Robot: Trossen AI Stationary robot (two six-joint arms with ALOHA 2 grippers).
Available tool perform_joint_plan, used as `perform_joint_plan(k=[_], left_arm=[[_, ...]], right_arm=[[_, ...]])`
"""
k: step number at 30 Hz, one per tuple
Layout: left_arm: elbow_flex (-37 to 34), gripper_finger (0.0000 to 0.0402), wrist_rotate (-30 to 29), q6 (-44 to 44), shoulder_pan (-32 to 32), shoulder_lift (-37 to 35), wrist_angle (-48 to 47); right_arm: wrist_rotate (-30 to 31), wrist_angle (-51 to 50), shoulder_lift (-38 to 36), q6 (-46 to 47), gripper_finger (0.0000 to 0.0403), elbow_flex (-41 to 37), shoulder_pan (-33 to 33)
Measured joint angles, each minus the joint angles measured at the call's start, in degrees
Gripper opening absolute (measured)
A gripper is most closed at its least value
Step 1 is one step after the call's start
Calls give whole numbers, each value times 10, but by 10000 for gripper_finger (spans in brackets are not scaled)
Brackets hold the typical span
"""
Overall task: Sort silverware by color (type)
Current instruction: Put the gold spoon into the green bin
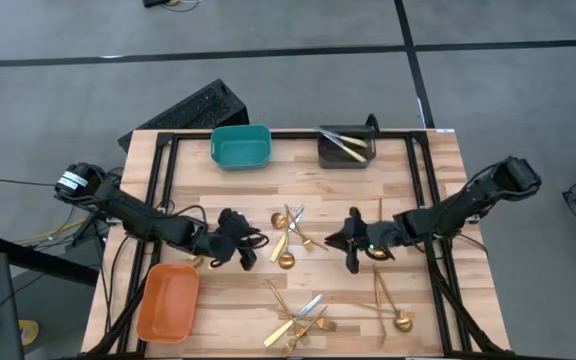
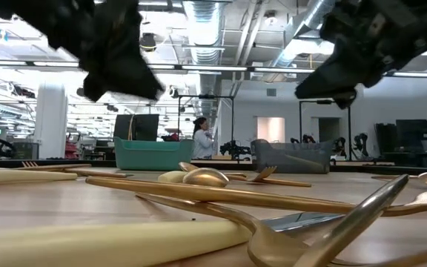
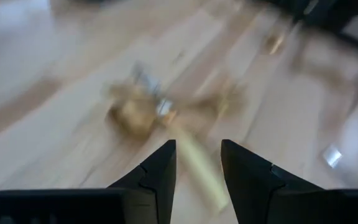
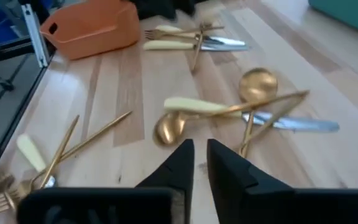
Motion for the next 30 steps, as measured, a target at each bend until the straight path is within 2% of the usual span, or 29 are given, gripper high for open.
perform_joint_plan(k=[6, 11, 14, 19, 26, 30], left_arm=[[0, 114, -40, 77, -15, 59, 175], [0, 114, -48, 84, 5, 101, 223], [0, 114, -38, 72, 42, 129, 223], [12, 125, 47, 66, 118, 180, 210], [49, 137, 55, 37, 175, 190, 68], [56, 138, 63, 32, 188, 190, 37]], right_arm=[[125, 4, 31, 70, 57, 0, 34], [132, 13, 67, 93, 57, 0, 34], [132, 3, 74, 99, 57, 0, 34], [136, 2, 62, 100, 57, 0, 34], [135, -66, 14, 118, 57, 0, 34], [135, -69, 3, 119, 57, 0, 31]])
